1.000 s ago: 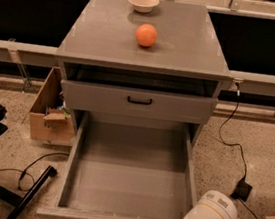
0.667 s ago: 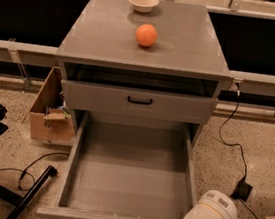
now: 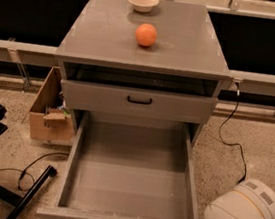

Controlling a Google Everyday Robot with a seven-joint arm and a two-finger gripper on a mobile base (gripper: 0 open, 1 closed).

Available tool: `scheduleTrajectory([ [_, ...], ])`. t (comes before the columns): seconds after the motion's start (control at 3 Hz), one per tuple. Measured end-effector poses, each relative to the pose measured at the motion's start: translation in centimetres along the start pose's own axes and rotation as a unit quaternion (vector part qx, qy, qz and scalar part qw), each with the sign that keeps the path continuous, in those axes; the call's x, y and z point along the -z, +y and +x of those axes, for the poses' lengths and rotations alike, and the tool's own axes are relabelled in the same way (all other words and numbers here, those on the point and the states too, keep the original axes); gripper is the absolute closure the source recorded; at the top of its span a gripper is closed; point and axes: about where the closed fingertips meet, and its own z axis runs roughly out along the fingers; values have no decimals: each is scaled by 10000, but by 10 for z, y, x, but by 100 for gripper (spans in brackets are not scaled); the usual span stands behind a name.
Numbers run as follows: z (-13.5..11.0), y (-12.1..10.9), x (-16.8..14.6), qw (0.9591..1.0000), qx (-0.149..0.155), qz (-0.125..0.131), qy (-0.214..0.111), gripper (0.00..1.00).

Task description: Open middle drawer

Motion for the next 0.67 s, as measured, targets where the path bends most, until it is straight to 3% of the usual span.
scheduleTrajectory([
  [0.33, 28, -12, 38, 9990, -308, -1, -336, 0],
  [0.67, 48, -39, 72, 9946, -669, -195, -764, 0],
])
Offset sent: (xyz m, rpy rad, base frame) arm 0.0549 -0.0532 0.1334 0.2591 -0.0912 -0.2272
